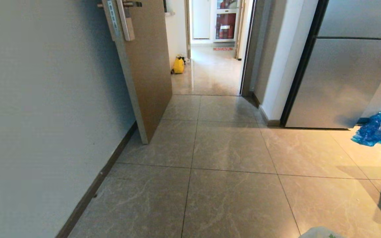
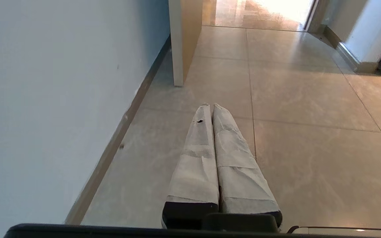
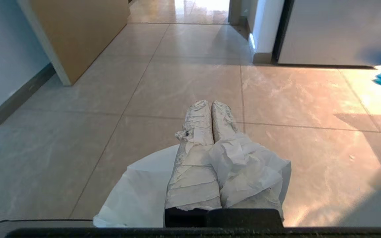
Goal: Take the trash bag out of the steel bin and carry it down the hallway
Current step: Put the trash bag at the door
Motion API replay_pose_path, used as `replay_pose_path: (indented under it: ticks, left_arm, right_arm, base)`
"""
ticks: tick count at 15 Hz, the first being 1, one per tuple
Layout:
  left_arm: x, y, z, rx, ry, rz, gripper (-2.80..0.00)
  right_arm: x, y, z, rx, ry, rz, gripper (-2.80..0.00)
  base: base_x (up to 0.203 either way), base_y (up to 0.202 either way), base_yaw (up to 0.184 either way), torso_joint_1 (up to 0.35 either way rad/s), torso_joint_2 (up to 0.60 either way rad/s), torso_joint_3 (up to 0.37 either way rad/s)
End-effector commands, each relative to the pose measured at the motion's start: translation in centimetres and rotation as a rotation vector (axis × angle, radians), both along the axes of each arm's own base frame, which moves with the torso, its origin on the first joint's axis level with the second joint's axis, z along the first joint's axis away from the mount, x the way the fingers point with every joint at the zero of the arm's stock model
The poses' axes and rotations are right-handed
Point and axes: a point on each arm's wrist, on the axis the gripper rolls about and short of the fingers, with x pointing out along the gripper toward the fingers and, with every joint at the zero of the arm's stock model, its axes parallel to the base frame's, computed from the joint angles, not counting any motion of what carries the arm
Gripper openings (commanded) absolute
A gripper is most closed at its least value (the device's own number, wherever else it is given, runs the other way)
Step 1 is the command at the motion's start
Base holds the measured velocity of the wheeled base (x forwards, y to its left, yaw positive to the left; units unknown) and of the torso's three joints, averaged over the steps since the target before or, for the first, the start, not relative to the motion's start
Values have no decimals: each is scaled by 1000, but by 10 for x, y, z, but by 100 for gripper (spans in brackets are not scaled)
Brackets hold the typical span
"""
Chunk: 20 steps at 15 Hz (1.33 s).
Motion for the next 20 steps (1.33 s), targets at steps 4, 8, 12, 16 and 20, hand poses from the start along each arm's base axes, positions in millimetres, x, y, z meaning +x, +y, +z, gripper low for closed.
replay_pose_path:
  ticks: [4, 8, 12, 16, 20]
  left_arm:
    - [0, 0, 0, -1, 0, 0, -280]
    - [0, 0, 0, -1, 0, 0, -280]
    - [0, 0, 0, 2, 0, 0, -280]
    - [0, 0, 0, 2, 0, 0, -280]
    - [0, 0, 0, 4, 0, 0, -280]
  right_arm:
    - [0, 0, 0, -1, 1, 1, -280]
    - [0, 0, 0, -1, 0, 1, -280]
    - [0, 0, 0, -1, 1, 1, -280]
    - [0, 0, 0, -1, 1, 1, -280]
    - [0, 0, 0, -1, 1, 1, -280]
  base:
    - [193, 0, 0, 3, 2, 2]
    - [194, 0, 1, 3, 4, 1]
    - [127, 0, 2, 0, 3, 1]
    - [0, 0, 0, 0, 0, 0]
    - [0, 0, 0, 0, 0, 0]
